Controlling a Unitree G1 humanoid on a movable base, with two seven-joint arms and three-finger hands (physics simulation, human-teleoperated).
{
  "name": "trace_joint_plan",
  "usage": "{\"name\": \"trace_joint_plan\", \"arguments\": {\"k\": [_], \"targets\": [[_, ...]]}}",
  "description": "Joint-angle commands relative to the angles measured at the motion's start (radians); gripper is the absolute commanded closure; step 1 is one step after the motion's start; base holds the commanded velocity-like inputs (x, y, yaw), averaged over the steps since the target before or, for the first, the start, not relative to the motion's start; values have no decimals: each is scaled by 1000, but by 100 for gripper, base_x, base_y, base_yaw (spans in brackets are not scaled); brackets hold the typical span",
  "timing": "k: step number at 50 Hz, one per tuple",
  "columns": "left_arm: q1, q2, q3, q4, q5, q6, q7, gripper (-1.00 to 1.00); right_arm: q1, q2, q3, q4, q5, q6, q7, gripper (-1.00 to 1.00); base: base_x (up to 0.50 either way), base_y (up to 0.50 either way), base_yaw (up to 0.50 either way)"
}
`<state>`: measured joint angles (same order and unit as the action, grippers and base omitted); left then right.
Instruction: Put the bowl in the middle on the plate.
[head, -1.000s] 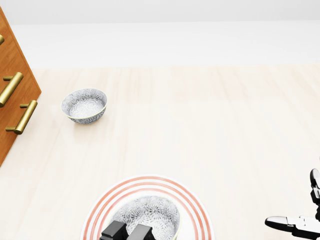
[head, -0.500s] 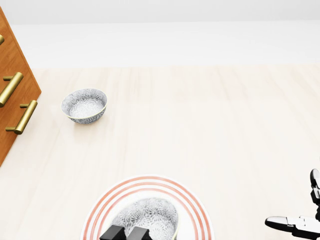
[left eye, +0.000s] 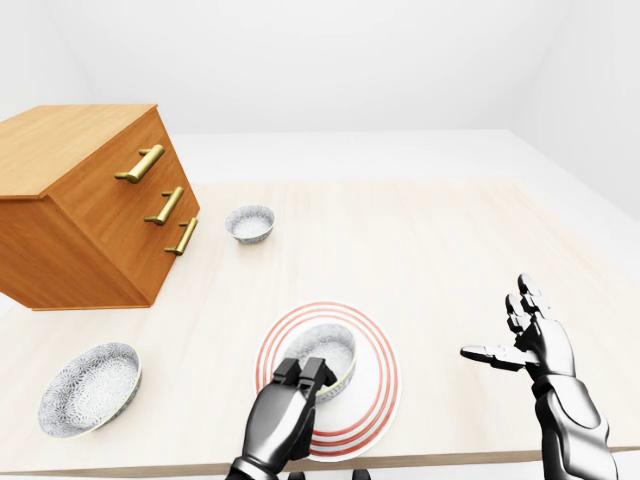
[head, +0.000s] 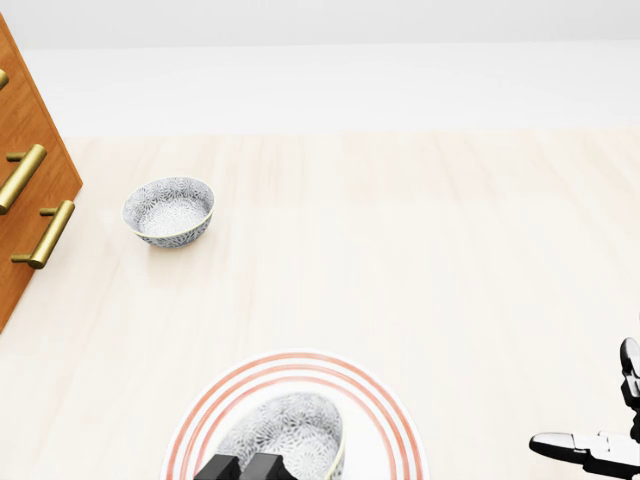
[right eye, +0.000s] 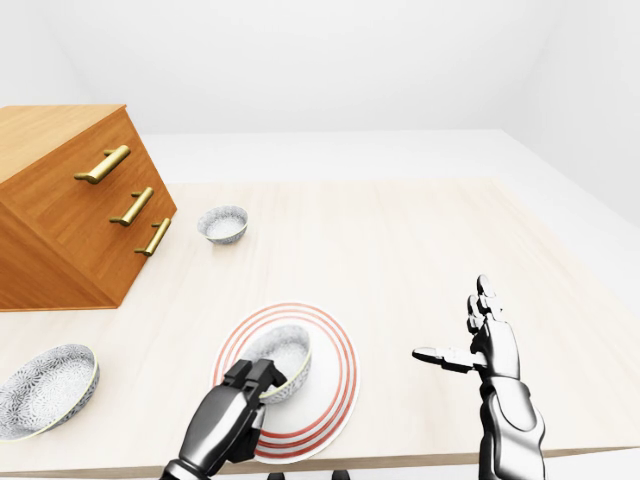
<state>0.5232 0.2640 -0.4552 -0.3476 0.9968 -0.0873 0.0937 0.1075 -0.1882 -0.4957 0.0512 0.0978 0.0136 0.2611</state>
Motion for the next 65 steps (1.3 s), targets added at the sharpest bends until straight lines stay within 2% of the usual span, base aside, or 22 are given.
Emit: {"name": "trace_joint_plan", "arguments": {"k": [1, 3, 4, 9, 10, 11, 12, 14, 16, 24, 29, 37, 43, 49, 56, 60, 65], "targets": [[9, -2, 0, -14, -7, 0, 42, 100, -2, -1, 0, 9, 0, -7, 1, -100, 0, 0, 0], [12, 0, -2, -23, -7, 0, 39, 100, -3, -2, 1, 10, 0, -7, 0, -100, 0, 0, 0], [16, 3, -6, -25, -6, 0, 36, 100, 3, 0, 1, -10, 0, 6, -1, -100, 0, 0, 0], [17, 6, -12, -42, -20, 0, 30, 100, -2, -2, 0, 2, -1, -1, 0, -100, 0, 0, 0], [20, 8, -15, -40, -25, 0, 22, 69, -2, -3, 0, 4, -1, -1, 0, -100, 0, 0, 0], [18, 10, -15, -44, -29, 0, 26, -63, -4, -3, 1, 9, -2, -5, 0, -100, 0, 0, 0], [17, 10, -14, -46, -34, 3, 22, -100, -5, -3, 1, 11, -2, -6, 0, -100, 0, 0, 0], [14, 12, -12, -50, -41, 6, 17, -100, -1, -2, 2, -3, -1, 4, -2, -100, 0, 0, 0], [14, 13, -11, -42, -44, 13, 5, -100, -4, -4, 2, 10, -2, -4, -1, -100, 0, 0, 0], [3, 4, 10, -42, -53, 6, 3, -100, -8, -7, 4, 11, -2, 0, -5, -100, 0, 0, 0], [1, -5, 22, -45, -52, 4, -2, -100, -10, -7, 5, 22, -2, -10, -4, -100, 0, 0, 0], [8, -9, 21, -87, -50, 27, -42, -100, -7, -5, 3, -3, 10, 7, 0, -100, 0, 0, 0], [6, -6, 23, -77, -47, 27, -48, -100, -7, -5, 2, -1, 6, 6, 0, -100, 0, 0, 0], [22, -3, 28, -113, -71, 31, -75, -100, -9, -6, 4, 22, 4, -15, 0, -100, 0, 0, 0], [36, 5, 50, -153, -76, 41, -105, -100, -6, -6, 4, 6, 3, -2, -2, -100, 0, 0, 0], [43, 0, 69, -167, -93, 40, -133, -100, -9, -6, 5, 18, 2, -11, -2, -100, 0, 0, 0], [57, -5, 78, -205, -93, 54, -165, -100, -10, -8, 6, 20, 2, -11, -4, -100, 0, 0, 0]]}}
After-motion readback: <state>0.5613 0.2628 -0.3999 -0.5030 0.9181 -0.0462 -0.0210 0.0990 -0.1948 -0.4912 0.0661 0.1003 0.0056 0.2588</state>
